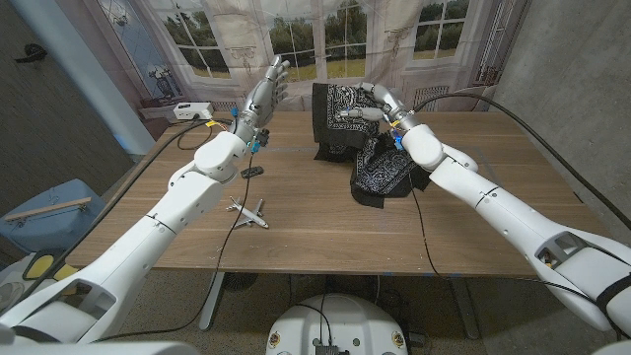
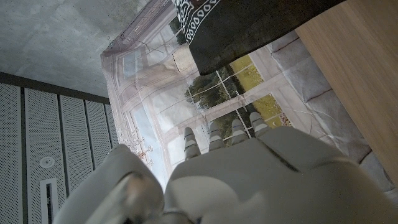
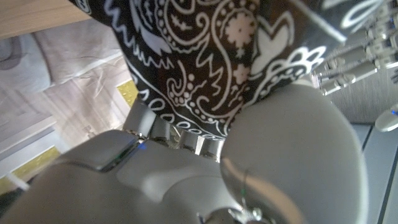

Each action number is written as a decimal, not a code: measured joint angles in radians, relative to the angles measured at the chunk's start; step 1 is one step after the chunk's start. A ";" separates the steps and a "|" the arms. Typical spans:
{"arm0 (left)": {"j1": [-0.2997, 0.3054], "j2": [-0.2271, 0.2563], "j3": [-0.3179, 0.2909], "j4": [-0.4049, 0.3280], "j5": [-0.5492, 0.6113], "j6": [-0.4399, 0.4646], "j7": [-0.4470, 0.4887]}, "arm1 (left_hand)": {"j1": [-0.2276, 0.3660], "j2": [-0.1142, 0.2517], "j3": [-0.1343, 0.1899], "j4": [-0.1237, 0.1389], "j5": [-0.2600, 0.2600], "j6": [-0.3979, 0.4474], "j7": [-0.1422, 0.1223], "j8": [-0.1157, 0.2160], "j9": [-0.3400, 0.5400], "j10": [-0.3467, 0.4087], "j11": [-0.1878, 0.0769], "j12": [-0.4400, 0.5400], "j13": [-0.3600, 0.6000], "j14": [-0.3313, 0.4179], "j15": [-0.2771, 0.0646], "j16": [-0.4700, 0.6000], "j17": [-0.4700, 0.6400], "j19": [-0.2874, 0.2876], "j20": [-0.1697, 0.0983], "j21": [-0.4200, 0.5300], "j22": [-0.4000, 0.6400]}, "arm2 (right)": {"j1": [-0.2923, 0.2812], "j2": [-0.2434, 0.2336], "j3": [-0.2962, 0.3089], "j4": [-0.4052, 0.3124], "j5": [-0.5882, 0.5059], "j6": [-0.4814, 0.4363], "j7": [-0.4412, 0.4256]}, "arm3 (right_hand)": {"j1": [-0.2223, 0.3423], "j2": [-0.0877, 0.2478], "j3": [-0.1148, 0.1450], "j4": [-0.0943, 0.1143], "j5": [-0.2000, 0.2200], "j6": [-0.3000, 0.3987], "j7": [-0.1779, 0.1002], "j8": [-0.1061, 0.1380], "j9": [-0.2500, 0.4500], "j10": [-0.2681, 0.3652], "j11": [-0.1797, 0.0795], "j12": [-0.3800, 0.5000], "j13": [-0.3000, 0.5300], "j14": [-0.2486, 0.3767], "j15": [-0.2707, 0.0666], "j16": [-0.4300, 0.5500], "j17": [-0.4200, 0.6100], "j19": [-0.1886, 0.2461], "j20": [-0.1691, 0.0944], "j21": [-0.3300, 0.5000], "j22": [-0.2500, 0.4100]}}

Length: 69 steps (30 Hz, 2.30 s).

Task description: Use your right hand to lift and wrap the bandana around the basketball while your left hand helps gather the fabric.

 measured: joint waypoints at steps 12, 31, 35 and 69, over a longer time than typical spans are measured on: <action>0.037 0.017 -0.021 -0.024 -0.003 -0.015 0.010 | 0.000 0.000 -0.003 -0.003 0.000 -0.004 -0.004 0.000 0.000 0.000 0.000 0.000 0.000 0.000 0.000 0.000 0.000 0.000 0.000 0.000 0.000 | 0.070 0.106 0.022 0.121 0.139 0.125 0.069 | 0.004 -0.004 0.008 0.008 -0.001 0.012 0.002 0.004 -0.001 0.000 0.000 0.000 0.013 0.005 -0.006 -0.020 0.006 0.000 0.000 0.012 -0.006; 0.053 0.023 -0.032 -0.019 -0.007 -0.028 0.004 | 0.000 0.000 -0.007 -0.007 0.006 -0.004 -0.004 0.000 0.000 0.000 0.000 0.004 0.000 -0.004 -0.004 0.000 0.000 0.000 0.000 -0.006 0.000 | 0.079 0.175 0.123 0.204 0.235 0.232 -0.057 | 0.008 -0.008 0.025 0.011 -0.003 0.046 0.016 0.027 -0.001 0.000 0.000 0.003 0.026 -0.001 -0.015 -0.050 0.012 0.000 0.000 0.030 -0.018; 0.053 0.023 -0.032 -0.019 -0.009 -0.028 -0.003 | 0.000 0.000 -0.007 -0.007 0.006 -0.004 -0.004 0.000 0.000 0.000 0.000 0.004 0.000 -0.004 -0.004 0.000 0.000 0.000 0.000 -0.006 0.000 | 0.070 0.170 0.140 0.210 0.235 0.232 -0.057 | 0.011 -0.011 0.025 0.011 -0.003 0.054 0.014 0.033 -0.005 0.000 0.000 0.003 0.029 -0.006 -0.021 -0.061 0.008 0.000 0.000 0.030 -0.020; -0.056 -0.021 0.016 0.088 -0.020 -0.026 -0.067 | -0.005 0.005 -0.014 -0.008 0.011 0.006 -0.005 0.000 0.000 0.000 0.000 0.004 -0.005 -0.004 -0.004 0.007 0.000 0.000 0.000 -0.006 0.000 | 0.070 -0.092 -0.070 0.053 -0.322 -0.250 -0.245 | 0.038 -0.038 0.024 0.011 -0.006 0.071 0.025 0.034 -0.023 -0.021 -0.012 -0.003 0.031 -0.011 -0.037 -0.124 0.002 0.000 0.000 0.078 -0.032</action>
